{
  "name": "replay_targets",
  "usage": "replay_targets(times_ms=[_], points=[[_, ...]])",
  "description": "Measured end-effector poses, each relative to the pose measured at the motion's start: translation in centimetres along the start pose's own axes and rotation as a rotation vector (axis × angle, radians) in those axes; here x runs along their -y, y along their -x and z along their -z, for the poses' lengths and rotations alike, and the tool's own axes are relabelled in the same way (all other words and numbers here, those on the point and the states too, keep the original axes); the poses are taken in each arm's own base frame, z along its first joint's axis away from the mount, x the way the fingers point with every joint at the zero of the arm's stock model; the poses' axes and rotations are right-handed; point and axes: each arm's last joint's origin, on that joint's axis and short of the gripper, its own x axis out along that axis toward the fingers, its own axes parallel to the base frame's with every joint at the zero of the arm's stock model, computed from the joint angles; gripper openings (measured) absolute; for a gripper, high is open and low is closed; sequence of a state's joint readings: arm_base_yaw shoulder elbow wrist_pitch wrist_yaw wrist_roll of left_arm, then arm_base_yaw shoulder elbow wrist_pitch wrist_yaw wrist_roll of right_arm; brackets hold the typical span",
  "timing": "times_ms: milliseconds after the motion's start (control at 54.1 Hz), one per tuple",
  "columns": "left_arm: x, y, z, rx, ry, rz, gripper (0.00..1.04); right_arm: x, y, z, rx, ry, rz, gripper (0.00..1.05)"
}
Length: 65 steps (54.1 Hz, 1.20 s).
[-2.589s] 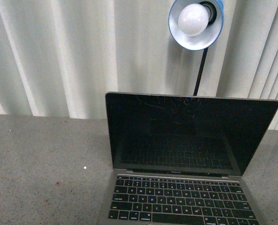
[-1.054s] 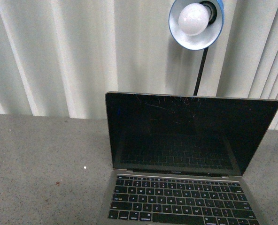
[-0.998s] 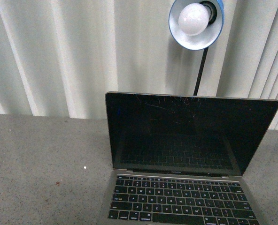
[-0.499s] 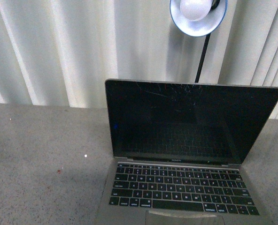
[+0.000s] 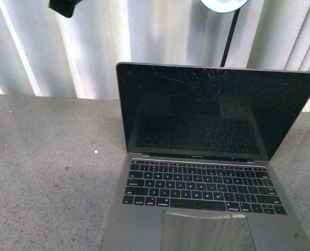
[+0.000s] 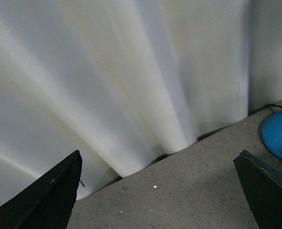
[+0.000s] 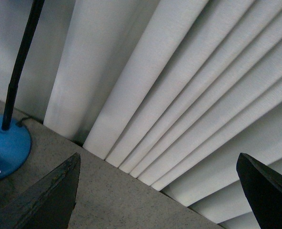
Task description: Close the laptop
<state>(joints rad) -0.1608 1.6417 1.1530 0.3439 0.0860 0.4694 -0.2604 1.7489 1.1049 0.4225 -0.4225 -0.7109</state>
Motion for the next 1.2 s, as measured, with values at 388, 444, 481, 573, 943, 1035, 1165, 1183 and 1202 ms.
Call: replay_targets(times_ms=[388, 444, 481, 573, 943, 1035, 1165, 1183, 1202], points=[[2.7, -4.4, -2.5, 0.008, -0.465, 0.271, 0.98, 1.5, -3.5, -1.1, 0.058, 0.301, -0.28, 0.97], [2.8, -4.9, -3.2, 0.012, -0.495, 0.297, 0.98, 1.5, -3.9, -1.2, 0.061, 0.33, -0.326, 0.97], [3.0, -5.1, -3.5, 0.01, -0.513, 0.316, 0.98, 1.4, -4.1, -1.3, 0.061, 0.35, -0.354, 0.97], [3.6, -5.6, -4.0, 0.003, -0.557, 0.372, 0.98, 1.0, -4.6, -1.5, 0.067, 0.382, -0.426, 0.97], [6.6, -6.5, -3.7, -0.033, -0.648, 0.535, 0.98, -0.3, -5.9, -3.1, 0.083, 0.42, -0.6, 0.97], [7.0, -6.5, -3.8, -0.023, -0.653, 0.554, 0.98, -0.3, -5.9, -3.4, 0.08, 0.42, -0.62, 0.97], [7.4, -6.7, -3.7, -0.017, -0.657, 0.573, 0.98, -0.4, -6.0, -3.5, 0.074, 0.421, -0.635, 0.94], [7.4, -6.7, -3.7, -0.016, -0.658, 0.574, 0.98, -0.4, -6.0, -3.5, 0.073, 0.419, -0.638, 0.91], [7.5, -6.7, -3.7, -0.017, -0.659, 0.577, 0.97, -0.4, -6.0, -3.5, 0.073, 0.419, -0.638, 0.89]])
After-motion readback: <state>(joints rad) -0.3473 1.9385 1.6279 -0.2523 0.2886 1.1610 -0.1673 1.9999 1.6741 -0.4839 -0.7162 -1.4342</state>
